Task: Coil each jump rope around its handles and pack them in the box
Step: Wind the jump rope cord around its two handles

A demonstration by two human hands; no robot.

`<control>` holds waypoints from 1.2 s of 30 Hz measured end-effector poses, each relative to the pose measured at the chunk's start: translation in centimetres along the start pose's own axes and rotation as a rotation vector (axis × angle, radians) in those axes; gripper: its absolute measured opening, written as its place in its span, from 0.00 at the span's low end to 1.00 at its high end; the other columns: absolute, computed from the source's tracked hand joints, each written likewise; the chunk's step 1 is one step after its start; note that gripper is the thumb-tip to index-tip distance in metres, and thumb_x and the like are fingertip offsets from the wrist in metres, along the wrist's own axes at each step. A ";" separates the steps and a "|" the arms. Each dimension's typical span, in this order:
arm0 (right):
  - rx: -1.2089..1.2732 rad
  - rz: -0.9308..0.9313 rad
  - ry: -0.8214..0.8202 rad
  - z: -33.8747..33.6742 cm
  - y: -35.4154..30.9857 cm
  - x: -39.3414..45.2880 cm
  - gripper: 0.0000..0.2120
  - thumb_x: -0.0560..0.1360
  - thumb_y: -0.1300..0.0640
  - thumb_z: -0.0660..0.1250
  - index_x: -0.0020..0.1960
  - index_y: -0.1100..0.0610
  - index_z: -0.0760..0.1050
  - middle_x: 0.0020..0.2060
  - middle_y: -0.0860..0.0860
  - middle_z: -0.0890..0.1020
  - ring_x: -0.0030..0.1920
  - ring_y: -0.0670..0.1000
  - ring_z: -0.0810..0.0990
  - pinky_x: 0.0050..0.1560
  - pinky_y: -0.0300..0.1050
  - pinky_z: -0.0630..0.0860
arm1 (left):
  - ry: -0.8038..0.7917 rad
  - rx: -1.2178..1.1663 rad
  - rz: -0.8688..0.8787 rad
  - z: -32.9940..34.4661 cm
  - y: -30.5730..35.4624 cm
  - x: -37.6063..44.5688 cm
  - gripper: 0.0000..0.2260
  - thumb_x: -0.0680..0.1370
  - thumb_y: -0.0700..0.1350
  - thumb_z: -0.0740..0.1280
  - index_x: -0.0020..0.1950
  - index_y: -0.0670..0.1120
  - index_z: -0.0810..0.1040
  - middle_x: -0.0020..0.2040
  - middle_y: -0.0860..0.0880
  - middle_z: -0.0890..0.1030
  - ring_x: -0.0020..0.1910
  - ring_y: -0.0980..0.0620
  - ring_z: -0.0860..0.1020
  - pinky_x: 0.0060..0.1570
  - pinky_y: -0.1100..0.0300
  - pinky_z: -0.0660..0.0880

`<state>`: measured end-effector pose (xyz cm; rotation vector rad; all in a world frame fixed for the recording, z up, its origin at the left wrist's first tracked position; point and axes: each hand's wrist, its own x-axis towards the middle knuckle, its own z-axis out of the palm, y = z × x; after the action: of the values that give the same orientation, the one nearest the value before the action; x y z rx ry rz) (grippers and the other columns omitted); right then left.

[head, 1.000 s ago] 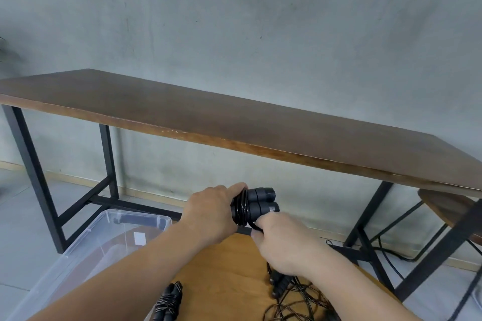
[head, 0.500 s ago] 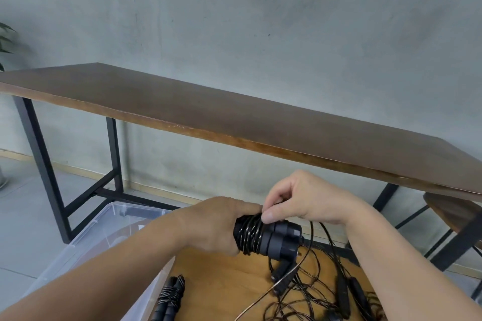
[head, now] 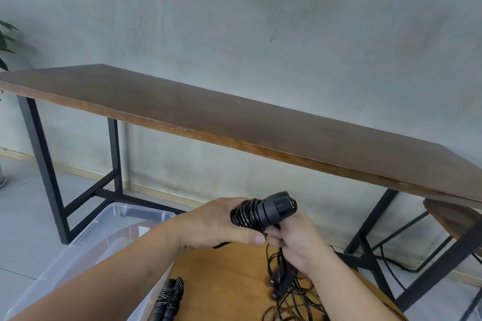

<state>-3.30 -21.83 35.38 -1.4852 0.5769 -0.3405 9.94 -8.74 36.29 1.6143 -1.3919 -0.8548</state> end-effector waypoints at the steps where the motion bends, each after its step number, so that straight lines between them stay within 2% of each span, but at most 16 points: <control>1: -0.033 -0.007 0.019 0.3 0.2 -0.4 0.15 0.84 0.61 0.55 0.41 0.60 0.74 0.26 0.50 0.65 0.27 0.47 0.57 0.29 0.42 0.54 | 0.064 0.004 0.008 0.1 -0.2 0.2 0.21 0.64 0.62 0.74 0.56 0.61 0.79 0.50 0.58 0.83 0.50 0.61 0.80 0.51 0.64 0.74; 4: -0.162 0.009 0.071 1.4 0.8 -1.5 0.16 0.84 0.53 0.57 0.46 0.60 0.79 0.28 0.49 0.72 0.24 0.45 0.61 0.26 0.39 0.58 | 0.253 0.032 0.000 -0.4 -0.7 0.5 0.18 0.66 0.60 0.75 0.53 0.57 0.79 0.46 0.55 0.84 0.48 0.57 0.81 0.53 0.56 0.78; 6: -0.330 -0.007 0.077 2.0 0.7 -1.9 0.18 0.84 0.52 0.56 0.42 0.55 0.78 0.27 0.48 0.73 0.23 0.45 0.64 0.27 0.38 0.60 | 0.311 0.165 -0.013 -0.6 -0.7 0.5 0.17 0.67 0.58 0.76 0.53 0.59 0.77 0.44 0.56 0.82 0.45 0.57 0.80 0.50 0.55 0.77; 8: -0.561 -0.032 0.074 2.2 0.3 -2.1 0.20 0.84 0.52 0.55 0.36 0.52 0.75 0.26 0.46 0.73 0.25 0.45 0.66 0.28 0.38 0.62 | 0.318 0.365 -0.031 -0.4 -0.4 0.3 0.21 0.69 0.59 0.74 0.60 0.61 0.72 0.45 0.57 0.81 0.46 0.56 0.79 0.49 0.58 0.77; 11: -0.805 -0.056 0.050 2.0 -0.5 -2.4 0.21 0.84 0.52 0.54 0.36 0.55 0.74 0.28 0.47 0.75 0.27 0.44 0.70 0.29 0.35 0.65 | 0.339 0.656 -0.028 0.1 -0.3 0.4 0.31 0.72 0.62 0.69 0.72 0.65 0.59 0.53 0.59 0.78 0.49 0.56 0.77 0.49 0.62 0.73; 14: -0.953 -0.036 -0.013 2.4 -0.9 -3.0 0.18 0.84 0.52 0.55 0.38 0.55 0.73 0.31 0.49 0.76 0.30 0.46 0.72 0.31 0.37 0.67 | 0.374 0.831 0.005 0.1 -0.9 0.9 0.29 0.73 0.61 0.66 0.71 0.62 0.60 0.55 0.58 0.77 0.50 0.54 0.77 0.49 0.60 0.71; 19: -1.287 -0.073 -0.071 3.1 -0.9 -3.6 0.12 0.82 0.54 0.56 0.46 0.58 0.74 0.35 0.51 0.73 0.31 0.48 0.69 0.28 0.40 0.61 | 0.350 1.062 0.016 1.2 -1.8 1.3 0.24 0.74 0.57 0.63 0.69 0.57 0.63 0.54 0.53 0.76 0.52 0.50 0.76 0.52 0.56 0.71; 22: -1.400 -0.032 -0.130 3.7 -1.4 -4.1 0.10 0.80 0.55 0.59 0.43 0.57 0.71 0.33 0.51 0.71 0.30 0.49 0.68 0.28 0.42 0.62 | 0.283 1.193 -0.012 2.1 -2.3 1.3 0.24 0.74 0.54 0.64 0.68 0.54 0.63 0.55 0.50 0.75 0.54 0.48 0.75 0.56 0.53 0.71; 26: -1.471 -0.071 -0.161 3.9 -2.2 -4.3 0.12 0.78 0.57 0.61 0.36 0.57 0.68 0.32 0.53 0.70 0.34 0.55 0.70 0.30 0.45 0.64 | 0.211 1.206 -0.058 3.3 -2.8 1.1 0.22 0.73 0.51 0.65 0.66 0.53 0.65 0.55 0.49 0.75 0.55 0.46 0.74 0.57 0.52 0.70; 29: -1.489 -0.131 -0.218 3.2 -3.5 -4.2 0.10 0.77 0.55 0.63 0.41 0.57 0.79 0.37 0.54 0.80 0.40 0.56 0.78 0.37 0.49 0.74 | 0.185 1.119 -0.059 3.4 -2.4 0.7 0.21 0.72 0.51 0.66 0.64 0.54 0.66 0.54 0.50 0.75 0.55 0.47 0.75 0.57 0.52 0.71; 30: -1.463 -0.146 -0.239 2.9 -4.1 -4.2 0.10 0.77 0.54 0.64 0.44 0.56 0.82 0.39 0.52 0.82 0.41 0.54 0.79 0.40 0.50 0.77 | 0.180 1.083 -0.045 3.3 -2.1 0.4 0.19 0.72 0.52 0.66 0.61 0.55 0.67 0.52 0.51 0.75 0.53 0.48 0.75 0.55 0.54 0.71; 33: -1.270 -0.135 -0.260 1.5 -5.6 -3.7 0.05 0.74 0.50 0.71 0.44 0.51 0.85 0.40 0.45 0.84 0.42 0.46 0.82 0.42 0.42 0.81 | 0.140 0.972 -0.015 3.0 -1.0 -0.3 0.15 0.70 0.54 0.67 0.52 0.58 0.66 0.42 0.56 0.71 0.44 0.51 0.73 0.45 0.58 0.68; 36: -1.081 -0.126 -0.282 0.0 -6.5 -2.8 0.06 0.69 0.49 0.78 0.42 0.51 0.85 0.38 0.45 0.85 0.40 0.46 0.82 0.44 0.45 0.81 | 0.085 0.868 0.001 2.5 0.0 -0.8 0.17 0.69 0.56 0.69 0.55 0.59 0.69 0.41 0.56 0.72 0.42 0.54 0.72 0.42 0.58 0.69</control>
<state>-4.70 -20.80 42.26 -2.5611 0.4445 0.1383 7.58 -8.37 35.20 2.2359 -1.8267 -0.1418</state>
